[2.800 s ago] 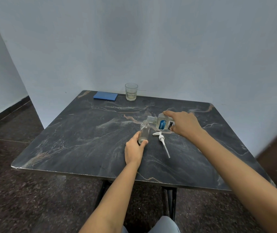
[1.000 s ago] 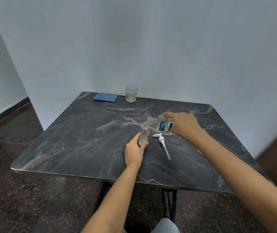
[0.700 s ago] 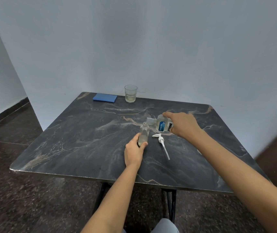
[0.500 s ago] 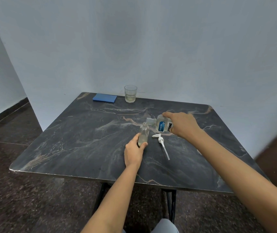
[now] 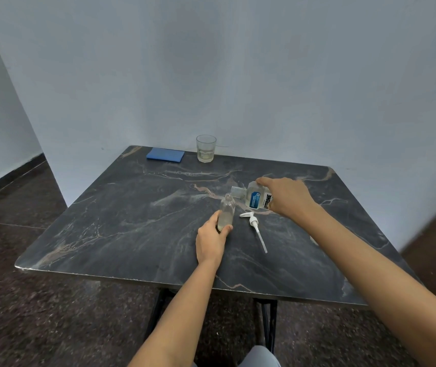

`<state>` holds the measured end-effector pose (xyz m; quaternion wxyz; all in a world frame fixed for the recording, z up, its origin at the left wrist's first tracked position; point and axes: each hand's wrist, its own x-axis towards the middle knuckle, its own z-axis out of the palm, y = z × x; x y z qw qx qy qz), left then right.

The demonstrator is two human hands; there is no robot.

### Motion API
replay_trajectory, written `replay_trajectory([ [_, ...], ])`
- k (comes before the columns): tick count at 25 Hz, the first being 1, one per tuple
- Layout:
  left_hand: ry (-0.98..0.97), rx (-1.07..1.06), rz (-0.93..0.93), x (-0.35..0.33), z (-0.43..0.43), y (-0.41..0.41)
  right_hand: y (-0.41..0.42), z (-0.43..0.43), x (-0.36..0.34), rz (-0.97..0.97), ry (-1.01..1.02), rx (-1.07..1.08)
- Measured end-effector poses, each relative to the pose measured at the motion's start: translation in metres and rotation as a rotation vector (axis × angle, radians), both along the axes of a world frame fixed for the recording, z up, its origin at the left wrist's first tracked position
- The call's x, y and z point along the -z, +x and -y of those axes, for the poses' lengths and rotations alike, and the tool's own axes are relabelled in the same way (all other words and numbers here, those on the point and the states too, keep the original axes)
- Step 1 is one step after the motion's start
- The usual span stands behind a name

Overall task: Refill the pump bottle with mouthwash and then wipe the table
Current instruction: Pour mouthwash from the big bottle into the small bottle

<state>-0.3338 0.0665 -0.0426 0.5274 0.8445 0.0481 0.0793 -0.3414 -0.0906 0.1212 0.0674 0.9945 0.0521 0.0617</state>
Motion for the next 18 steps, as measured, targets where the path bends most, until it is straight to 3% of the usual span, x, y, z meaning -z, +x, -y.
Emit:
replay_trajectory([
  [18,-0.001,0.000,0.001,0.0003,0.0001,-0.0004,0.0011,-0.0011,-0.0007,0.014,-0.026,-0.005],
])
